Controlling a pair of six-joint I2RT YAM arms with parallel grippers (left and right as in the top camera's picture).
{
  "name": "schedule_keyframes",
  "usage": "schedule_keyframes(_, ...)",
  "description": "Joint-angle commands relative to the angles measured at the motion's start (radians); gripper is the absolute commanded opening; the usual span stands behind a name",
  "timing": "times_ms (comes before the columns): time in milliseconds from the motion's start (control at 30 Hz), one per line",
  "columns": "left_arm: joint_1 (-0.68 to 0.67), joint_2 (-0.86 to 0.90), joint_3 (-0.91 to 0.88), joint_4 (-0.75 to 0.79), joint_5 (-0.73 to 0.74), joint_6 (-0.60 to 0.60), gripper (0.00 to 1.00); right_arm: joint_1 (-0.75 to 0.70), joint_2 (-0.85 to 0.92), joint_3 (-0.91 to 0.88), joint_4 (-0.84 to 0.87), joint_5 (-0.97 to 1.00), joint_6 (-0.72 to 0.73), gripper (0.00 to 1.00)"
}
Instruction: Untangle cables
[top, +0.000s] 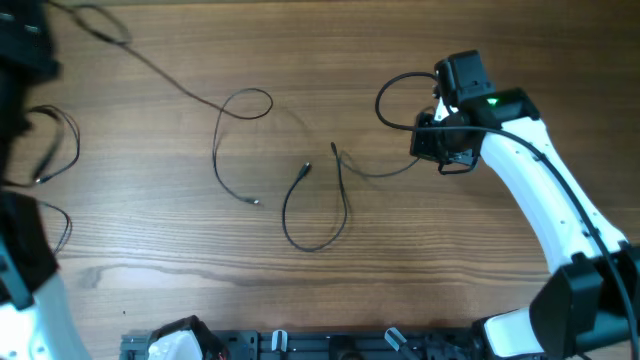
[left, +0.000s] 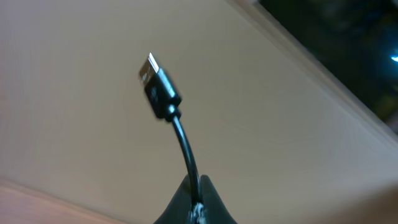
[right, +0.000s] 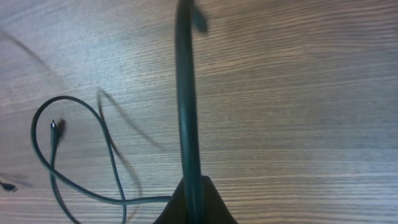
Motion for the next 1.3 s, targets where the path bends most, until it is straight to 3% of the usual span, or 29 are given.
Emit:
schedule_keyframes(0, 0.135, 0.102, 0.068, -0.064, -0.058, 0.07, 0.04, -0.001, 0.013, 0.0, 0.017, -0.055, -0.027, 0.04)
schedule_keyframes(167, 0.298, 0.211, 0.07, -0.137, -0.291, -0.056, 0.04, -0.001, 0.013, 0.0, 0.032, -0.103, -0.031, 0.04)
schedule_keyframes(333, 0.299, 0.282, 0.07, -0.233, -0.688, -0.05, 0.04, -0.001, 0.013, 0.0, 0.042, -0.111, -0.031, 0.04)
schedule_keyframes(433, 0.285, 0.34, 0.07, -0.282, -0.774, -0.046, 0.04, -0.001, 0.013, 0.0, 0.042, -0.116, -0.031, 0.04)
schedule_keyframes(467, 0.278, 0.363, 0.069, -0.288, -0.773, -0.046, 0.15, -0.001, 0.013, 0.0, 0.041, -0.119, -0.031, 0.04)
schedule_keyframes(567, 0.255, 0.422, 0.066, -0.307, -0.764, -0.046, 0.7, -0.001, 0.013, 0.0, 0.032, -0.119, -0.032, 0.04)
schedule_keyframes(600, 0.247, 0.439, 0.066, -0.319, -0.743, -0.046, 0.83, -0.001, 0.013, 0.0, 0.031, -0.119, -0.032, 0.04)
schedule_keyframes(667, 0.23, 0.459, 0.066, -0.339, -0.697, -0.045, 0.93, -0.001, 0.013, 0.0, 0.032, -0.122, -0.04, 0.04)
schedule_keyframes(800, 0.194, 0.467, 0.066, -0.384, -0.663, -0.037, 0.94, -0.001, 0.013, 0.0, 0.042, -0.144, -0.056, 0.04)
schedule_keyframes(967, 0.13, 0.467, 0.066, -0.473, -0.602, 0.021, 0.88, -0.001, 0.013, 0.0, 0.103, -0.28, -0.169, 0.04)
schedule_keyframes(1167, -0.012, 0.468, 0.065, -0.611, -0.263, 0.229, 0.78, -0.001, 0.013, 0.0, 0.194, -0.505, -0.26, 0.07)
schedule_keyframes(1267, -0.136, 0.477, 0.063, -0.684, -0.098, 0.408, 0.77, -0.001, 0.013, 0.0, 0.223, -0.589, -0.264, 0.04)
